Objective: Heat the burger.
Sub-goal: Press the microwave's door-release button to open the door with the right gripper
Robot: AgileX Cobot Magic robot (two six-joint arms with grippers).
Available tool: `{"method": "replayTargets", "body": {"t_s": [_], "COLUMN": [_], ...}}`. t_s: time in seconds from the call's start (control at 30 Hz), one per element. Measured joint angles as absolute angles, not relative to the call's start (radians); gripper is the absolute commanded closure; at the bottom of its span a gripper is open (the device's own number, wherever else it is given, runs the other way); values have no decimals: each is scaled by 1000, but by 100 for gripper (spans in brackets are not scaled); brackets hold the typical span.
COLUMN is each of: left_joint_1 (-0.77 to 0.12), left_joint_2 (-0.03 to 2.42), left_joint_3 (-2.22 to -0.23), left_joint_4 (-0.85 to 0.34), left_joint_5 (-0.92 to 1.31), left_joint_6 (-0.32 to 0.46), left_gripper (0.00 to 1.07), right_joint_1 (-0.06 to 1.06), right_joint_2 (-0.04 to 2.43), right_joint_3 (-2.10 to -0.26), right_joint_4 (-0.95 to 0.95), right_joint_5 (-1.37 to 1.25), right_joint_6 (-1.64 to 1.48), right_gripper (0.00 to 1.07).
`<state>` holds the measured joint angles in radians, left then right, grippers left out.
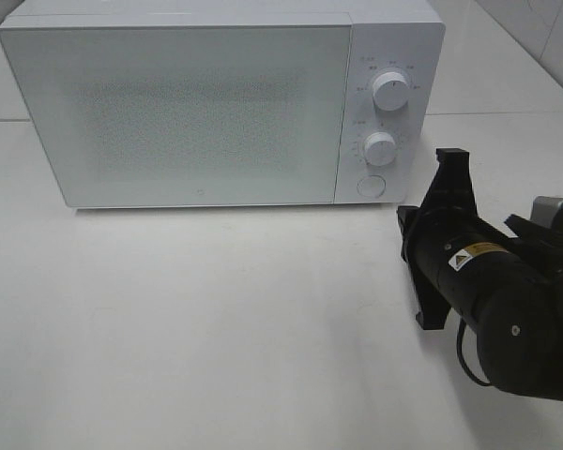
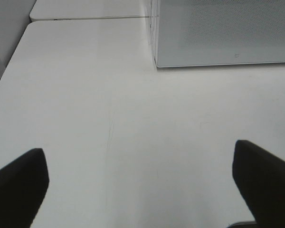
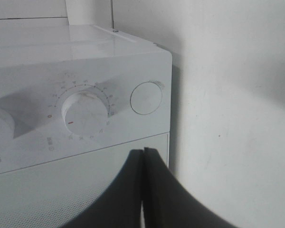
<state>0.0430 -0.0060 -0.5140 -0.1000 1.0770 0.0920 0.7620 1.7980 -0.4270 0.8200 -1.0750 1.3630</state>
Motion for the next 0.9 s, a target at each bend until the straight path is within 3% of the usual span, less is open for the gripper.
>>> {"method": "replayTargets", "body": {"t_s": [0.43,0.9], "left_joint_1": [43,43], "left_joint_2": [-6,-6], "left_joint_3": [-514,-514], "left_joint_4": [-100,-100], "left_joint_5": [1077,1077], "left_joint_6": [92,92], "left_gripper": [9,9], "right_joint_1": [703,564], "right_joint_2": [1896,1991], "right_joint_3": [-545,-686], "right_joint_4": [754,602], "right_joint_5": [-984,-939], "right_joint_6": [1364,1364], "right_gripper": [107,107]}}
